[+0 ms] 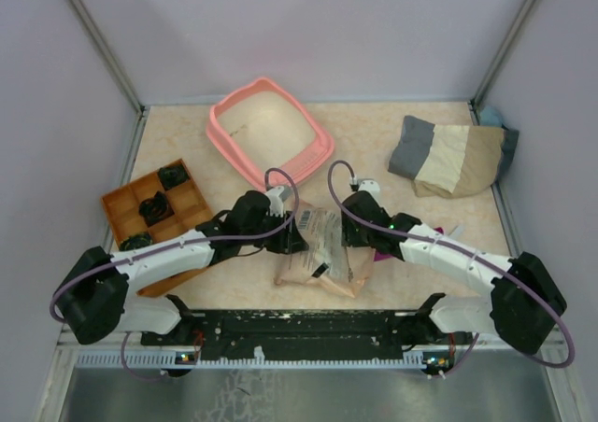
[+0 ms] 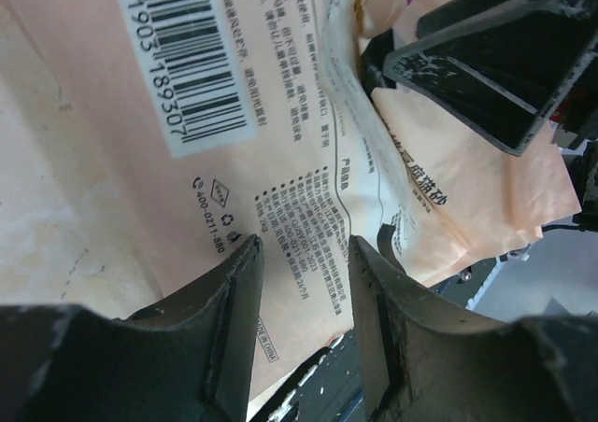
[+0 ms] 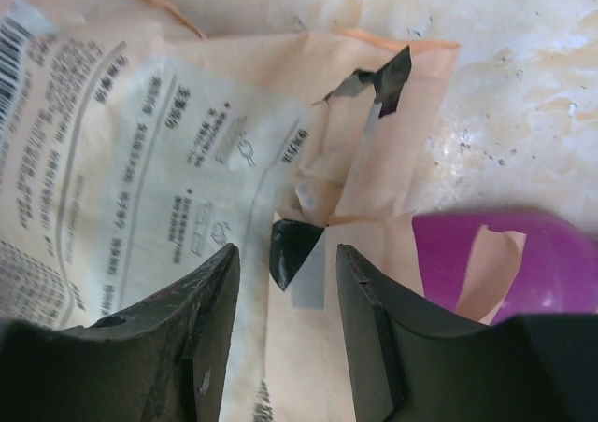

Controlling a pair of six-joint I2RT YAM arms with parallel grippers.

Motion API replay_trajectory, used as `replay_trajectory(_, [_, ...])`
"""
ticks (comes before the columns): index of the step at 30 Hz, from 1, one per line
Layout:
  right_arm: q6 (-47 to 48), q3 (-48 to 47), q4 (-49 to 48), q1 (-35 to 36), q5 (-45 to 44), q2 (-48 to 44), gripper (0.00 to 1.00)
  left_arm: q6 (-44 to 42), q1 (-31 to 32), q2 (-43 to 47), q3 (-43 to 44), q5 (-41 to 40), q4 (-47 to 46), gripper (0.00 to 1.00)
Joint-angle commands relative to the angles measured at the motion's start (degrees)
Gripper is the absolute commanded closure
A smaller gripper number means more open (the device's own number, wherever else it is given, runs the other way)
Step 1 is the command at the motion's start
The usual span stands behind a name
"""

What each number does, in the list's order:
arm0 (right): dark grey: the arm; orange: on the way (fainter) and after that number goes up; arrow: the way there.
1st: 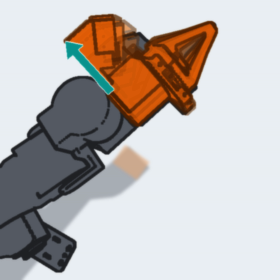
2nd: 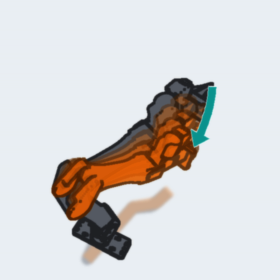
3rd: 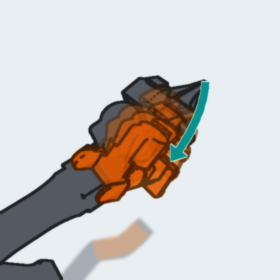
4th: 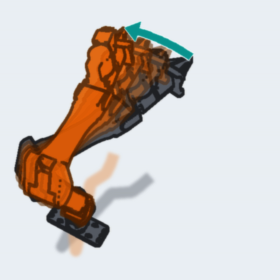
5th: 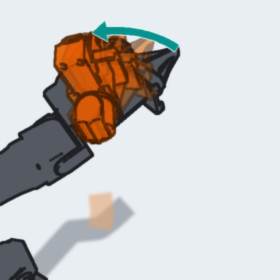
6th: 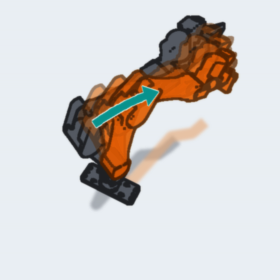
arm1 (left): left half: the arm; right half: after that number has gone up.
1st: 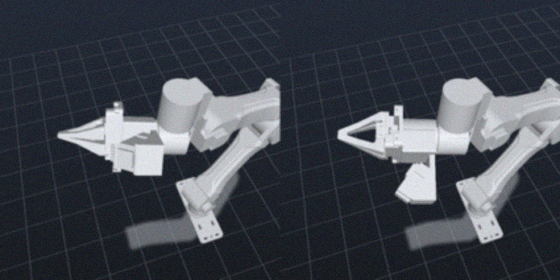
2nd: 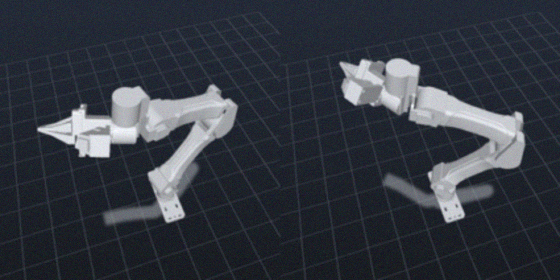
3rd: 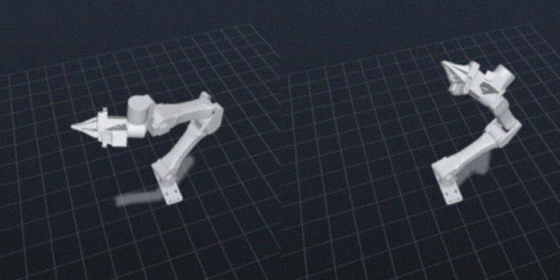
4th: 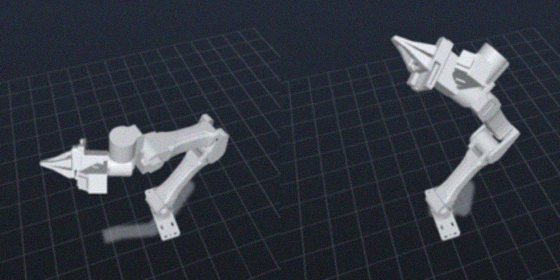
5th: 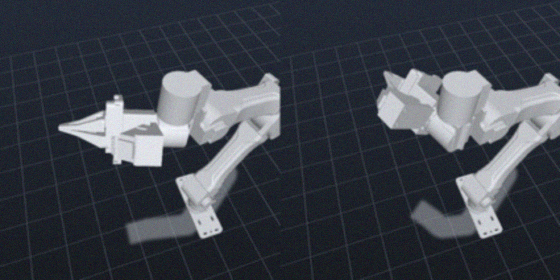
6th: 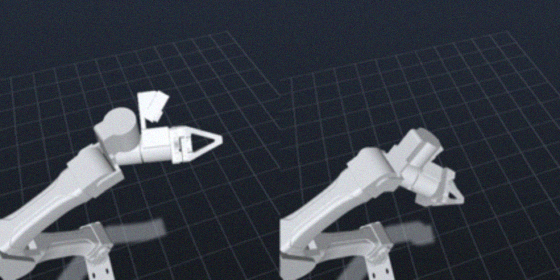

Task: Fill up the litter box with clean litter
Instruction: Open the cat litter bag at the center of the board.

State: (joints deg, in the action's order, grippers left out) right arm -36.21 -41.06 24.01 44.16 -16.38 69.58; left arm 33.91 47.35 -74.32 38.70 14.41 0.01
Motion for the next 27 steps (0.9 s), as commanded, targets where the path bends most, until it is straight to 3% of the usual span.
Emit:
replay_trajectory(1, [8.66, 0.11, 4.42, 0.51, 1.33, -2.43, 0.52, 1.71, -0.32, -0.33, -2.72, -0.48, -4.17, 0.52])
replay_trajectory(7, [13.35, -3.96, 11.73, -0.45, 1.2, 4.22, 0.52, 1.4, -1.06, -1.44, -4.8, -1.44, -4.39, 0.52])
replay_trajectory(10, [11.61, -5.29, 14.71, -1.35, 1.19, 7.27, 0.54, 1.39, -1.29, -1.61, -5.51, -1.48, -4.38, 0.52])
replay_trajectory(13, [6.09, -5.14, 17.46, -1.55, -4.35, 8.2, 0.55, 1.25, -1.46, -1.23, -5.49, -1.97, -3.57, 0.53])
replay_trajectory(18, [-1.1, -5.08, 20.93, -2.33, -13.52, 5.79, 0.6, 1.16, -1.56, -0.47, -5.56, -3.08, -2.49, 0.52])
replay_trajectory(22, [-6.41, -5.19, 23.71, -2.38, -22.63, 3.56, 0.59, 0.4, -1.71, -0.68, -5.72, -3.55, -1.85, 0.53])
replay_trajectory(27, [-3.58, -6.33, 19.07, -2.42, -18.35, -4.38, 0.57, 1.08, -2.21, 0.75, -6.42, -4.1, -1.75, 0.53])
